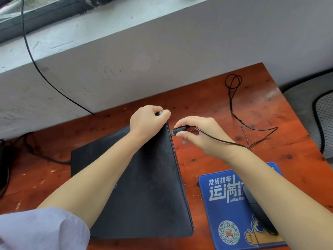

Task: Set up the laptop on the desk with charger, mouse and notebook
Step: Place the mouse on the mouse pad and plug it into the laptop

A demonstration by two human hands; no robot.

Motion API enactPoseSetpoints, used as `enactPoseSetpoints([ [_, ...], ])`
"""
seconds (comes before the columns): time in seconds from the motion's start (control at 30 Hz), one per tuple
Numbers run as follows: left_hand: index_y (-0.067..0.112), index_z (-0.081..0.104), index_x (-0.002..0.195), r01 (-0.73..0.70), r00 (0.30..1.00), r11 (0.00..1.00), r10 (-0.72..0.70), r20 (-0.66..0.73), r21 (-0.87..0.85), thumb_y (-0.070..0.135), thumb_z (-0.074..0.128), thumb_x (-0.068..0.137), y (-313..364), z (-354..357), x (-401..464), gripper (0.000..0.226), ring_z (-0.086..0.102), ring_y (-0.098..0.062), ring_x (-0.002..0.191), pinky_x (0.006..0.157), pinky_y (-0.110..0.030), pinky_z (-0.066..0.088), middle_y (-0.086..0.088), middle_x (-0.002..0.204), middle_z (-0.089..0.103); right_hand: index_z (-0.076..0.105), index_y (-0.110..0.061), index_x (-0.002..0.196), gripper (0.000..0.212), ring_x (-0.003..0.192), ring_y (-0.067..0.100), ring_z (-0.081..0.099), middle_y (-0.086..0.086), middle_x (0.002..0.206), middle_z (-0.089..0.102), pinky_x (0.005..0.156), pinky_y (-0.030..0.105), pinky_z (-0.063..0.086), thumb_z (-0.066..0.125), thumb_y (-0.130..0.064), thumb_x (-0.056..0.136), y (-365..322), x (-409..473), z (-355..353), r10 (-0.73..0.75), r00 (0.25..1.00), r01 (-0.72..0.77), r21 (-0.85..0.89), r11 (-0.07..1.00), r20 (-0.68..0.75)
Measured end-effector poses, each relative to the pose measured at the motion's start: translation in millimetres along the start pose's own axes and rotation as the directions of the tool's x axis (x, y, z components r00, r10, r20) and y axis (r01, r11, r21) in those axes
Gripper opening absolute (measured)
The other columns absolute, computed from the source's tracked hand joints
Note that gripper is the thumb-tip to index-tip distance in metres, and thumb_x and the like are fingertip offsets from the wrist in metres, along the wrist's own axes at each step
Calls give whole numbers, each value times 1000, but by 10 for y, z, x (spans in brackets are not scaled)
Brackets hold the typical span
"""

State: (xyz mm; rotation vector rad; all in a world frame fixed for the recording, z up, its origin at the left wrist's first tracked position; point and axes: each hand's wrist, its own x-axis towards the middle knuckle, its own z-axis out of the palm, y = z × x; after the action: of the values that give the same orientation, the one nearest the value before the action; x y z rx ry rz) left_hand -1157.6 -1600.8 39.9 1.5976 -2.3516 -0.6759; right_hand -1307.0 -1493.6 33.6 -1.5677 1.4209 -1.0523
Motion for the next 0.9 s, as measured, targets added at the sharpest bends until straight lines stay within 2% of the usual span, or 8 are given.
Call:
enactPoseSetpoints([
  [0.1,17,32,51,-2,1000,1000,2,2,5,36,42,73,0,27,-2,31,29,-14,49,50,-30,28,1,47,28,66,-12,97,12,60,6,66,-18,78,63,68,15,51,65,-9,85,32,-18,-22,20,1000,-20,18,1000,12],
  [0.23,16,34,51,-4,1000,1000,4,-8,5,35,43,73,-5,30,3,31,29,-14,48,50,-29,28,1,48,29,66,-15,96,11,63,7,66,-9,81,65,68,8,47,65,-12,85,47,-46,62,-30,998,27,-36,999,-63],
  [0.3,16,33,51,-3,1000,1000,3,-11,9,35,43,73,-2,30,0,31,29,-14,48,49,-29,27,1,47,28,65,-16,96,10,63,7,66,-10,80,64,68,6,45,65,-13,86,51,-49,81,-27,997,24,-36,999,-76],
  [0.47,17,31,49,-16,1000,1000,16,-8,-4,35,43,73,9,25,-23,32,27,-14,46,52,-29,31,2,45,27,66,-18,95,12,57,5,66,-8,65,66,66,15,51,64,-10,85,29,-37,-25,62,998,-63,67,996,14],
  [0.63,17,34,49,-19,1000,1000,19,0,-10,35,43,73,7,38,-29,31,29,-13,47,49,-29,29,2,46,29,66,-17,98,12,58,5,64,-17,80,61,60,7,44,63,-13,87,-31,14,-72,-4,997,11,-92,996,74],
  [0.73,17,32,49,-19,1000,1000,19,-5,-10,35,43,73,2,41,-22,32,28,-13,46,48,-29,28,3,45,28,66,-15,100,14,66,5,63,-9,87,63,64,5,44,63,-13,87,-16,-30,-20,-41,999,43,-125,991,20],
  [0.9,17,29,48,-17,1000,1000,17,-18,-3,35,43,73,0,34,-17,34,28,-14,46,49,-28,27,2,45,27,66,-17,97,13,59,4,65,-18,78,62,66,7,46,65,-12,86,53,-90,95,15,996,-14,4,1000,-92],
])
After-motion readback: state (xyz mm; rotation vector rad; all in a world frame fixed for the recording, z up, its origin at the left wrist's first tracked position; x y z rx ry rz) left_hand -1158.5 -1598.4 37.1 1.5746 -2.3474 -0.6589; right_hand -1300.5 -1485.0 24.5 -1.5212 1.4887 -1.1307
